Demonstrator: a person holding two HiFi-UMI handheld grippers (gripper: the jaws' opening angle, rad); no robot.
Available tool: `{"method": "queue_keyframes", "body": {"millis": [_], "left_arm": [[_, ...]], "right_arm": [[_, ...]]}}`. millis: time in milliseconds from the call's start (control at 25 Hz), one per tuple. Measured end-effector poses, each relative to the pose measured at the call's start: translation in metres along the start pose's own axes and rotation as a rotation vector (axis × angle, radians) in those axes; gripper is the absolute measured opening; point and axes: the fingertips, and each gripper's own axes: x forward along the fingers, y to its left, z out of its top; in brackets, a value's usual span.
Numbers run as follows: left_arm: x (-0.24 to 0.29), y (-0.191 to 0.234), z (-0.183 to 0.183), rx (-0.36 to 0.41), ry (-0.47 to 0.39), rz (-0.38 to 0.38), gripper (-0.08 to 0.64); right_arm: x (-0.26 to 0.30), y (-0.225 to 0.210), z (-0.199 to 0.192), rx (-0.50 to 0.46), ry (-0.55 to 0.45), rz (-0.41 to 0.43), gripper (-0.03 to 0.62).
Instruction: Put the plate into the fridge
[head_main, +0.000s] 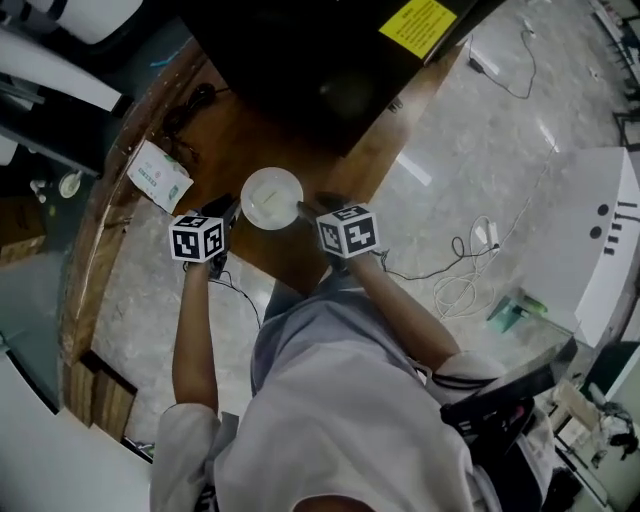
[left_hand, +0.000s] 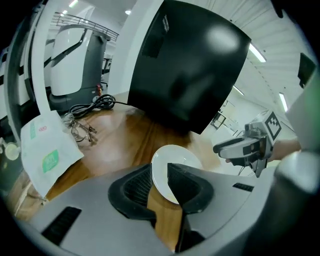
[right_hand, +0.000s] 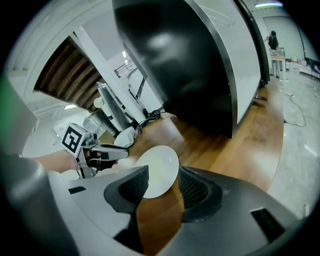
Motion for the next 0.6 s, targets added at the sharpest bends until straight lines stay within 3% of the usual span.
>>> {"method": "queue_keyframes", "body": {"millis": [80, 280, 440, 600], "left_arm": [[0.011, -0.001, 0.0, 0.021, 0.031, -0.008, 0.091], [0.034, -0.005, -0.003, -0.014, 0.064, -0.013, 0.091], [0.038, -0.001, -0.023, 0.05, 0.122, 0.015, 0.091], [0.045, -0.003, -0.023, 0.04, 0.11, 0.024, 0.089]], "right_arm": [[0.007, -0.007, -0.006, 0.059, 0.012, -0.007, 0.175], [0.013, -0.024, -0.015, 0.155, 0.03, -0.045, 0.175], [0.025, -0.022, -0.027, 0.245, 0.039, -0.047, 0.175], [0.033, -0.027, -0.037, 0.312, 0.076, -0.024, 0.175]]}}
